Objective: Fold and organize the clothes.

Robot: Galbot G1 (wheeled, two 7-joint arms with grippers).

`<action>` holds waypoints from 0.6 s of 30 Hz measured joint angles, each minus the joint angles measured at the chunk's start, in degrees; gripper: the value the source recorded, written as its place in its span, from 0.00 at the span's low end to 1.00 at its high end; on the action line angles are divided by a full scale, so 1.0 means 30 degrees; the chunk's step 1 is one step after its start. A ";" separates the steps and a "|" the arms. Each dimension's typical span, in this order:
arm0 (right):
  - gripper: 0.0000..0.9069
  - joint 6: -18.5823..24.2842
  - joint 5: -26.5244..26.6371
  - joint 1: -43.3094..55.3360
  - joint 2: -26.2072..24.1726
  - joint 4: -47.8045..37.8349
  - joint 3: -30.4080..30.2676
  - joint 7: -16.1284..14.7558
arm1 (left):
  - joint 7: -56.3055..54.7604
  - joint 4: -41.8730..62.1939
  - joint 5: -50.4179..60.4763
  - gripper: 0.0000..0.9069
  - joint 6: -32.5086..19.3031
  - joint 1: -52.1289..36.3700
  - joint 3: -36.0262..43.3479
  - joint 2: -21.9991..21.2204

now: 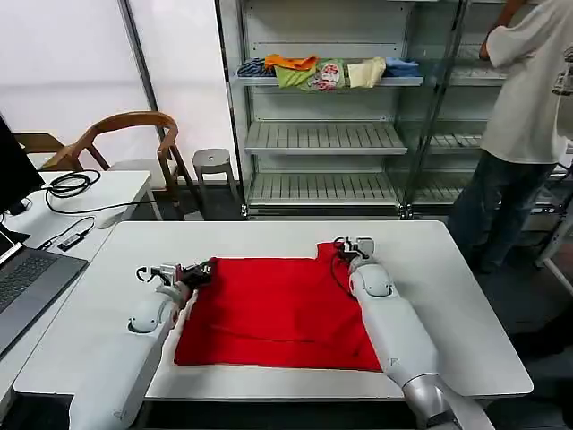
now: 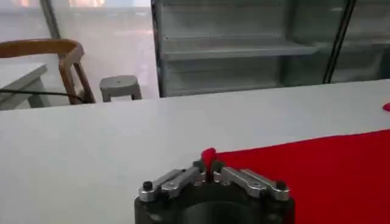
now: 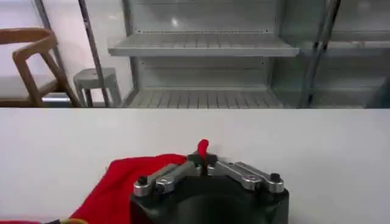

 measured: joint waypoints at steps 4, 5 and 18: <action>0.00 -0.0412 0.0412 -0.0672 -0.0449 0.1592 -0.0201 0.0228 | 0.0173 -0.0477 -0.0277 0.03 -0.0168 0.0222 -0.0133 0.0264; 0.00 -0.0532 0.0519 -0.0892 -0.0579 0.2127 -0.0239 0.0286 | 0.0202 -0.0632 -0.0350 0.03 -0.0233 0.0309 -0.0179 0.0333; 0.00 -0.2008 0.2090 -0.4268 -0.2500 0.8819 -0.0154 0.0986 | 0.0363 -0.3566 -0.1391 0.02 -0.0427 0.2312 -0.1140 0.1111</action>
